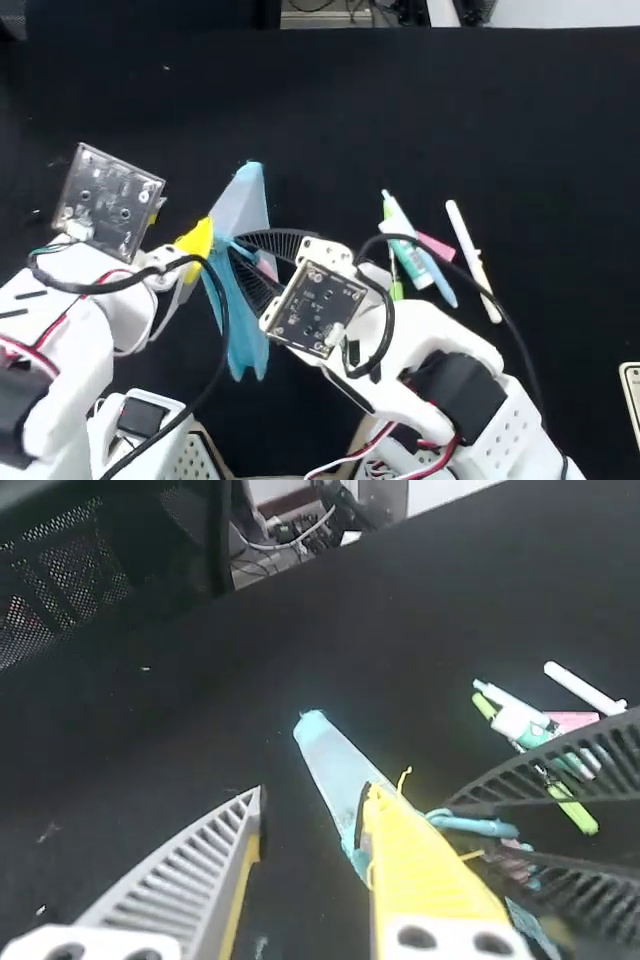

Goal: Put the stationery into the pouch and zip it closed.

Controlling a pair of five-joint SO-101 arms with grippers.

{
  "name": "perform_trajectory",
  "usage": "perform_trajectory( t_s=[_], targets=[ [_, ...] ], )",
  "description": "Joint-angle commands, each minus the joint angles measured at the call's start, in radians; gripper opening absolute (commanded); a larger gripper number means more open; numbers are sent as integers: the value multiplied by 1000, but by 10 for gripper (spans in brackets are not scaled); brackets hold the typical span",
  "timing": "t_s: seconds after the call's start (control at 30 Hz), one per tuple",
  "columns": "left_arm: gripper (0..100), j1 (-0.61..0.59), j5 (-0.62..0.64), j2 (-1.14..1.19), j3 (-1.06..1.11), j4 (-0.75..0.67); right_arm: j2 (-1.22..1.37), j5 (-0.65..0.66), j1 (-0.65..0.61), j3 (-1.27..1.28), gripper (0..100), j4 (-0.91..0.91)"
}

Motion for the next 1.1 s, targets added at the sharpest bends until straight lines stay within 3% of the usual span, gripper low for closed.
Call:
perform_trajectory(
  t_s=[0.0, 0.13, 0.33, 0.53, 0.87, 1.07],
  targets=[
    [171, 10, -21, 28, -127, 54, -5, 3, -5, 19, 10, 2],
    [171, 10, -87, 29, -159, 94, -5, 3, -5, 21, 10, 2],
    [171, 13, -89, 31, -171, 106, -5, 3, -5, 21, 10, 2],
    [171, 117, -94, 31, -77, 100, -5, 3, -5, 21, 10, 2],
    [171, 114, -140, 31, -59, 98, -7, 3, -5, 21, 10, 8],
    [171, 5, -157, 31, -59, 97, -7, 3, -5, 21, 10, 18]
  ],
)
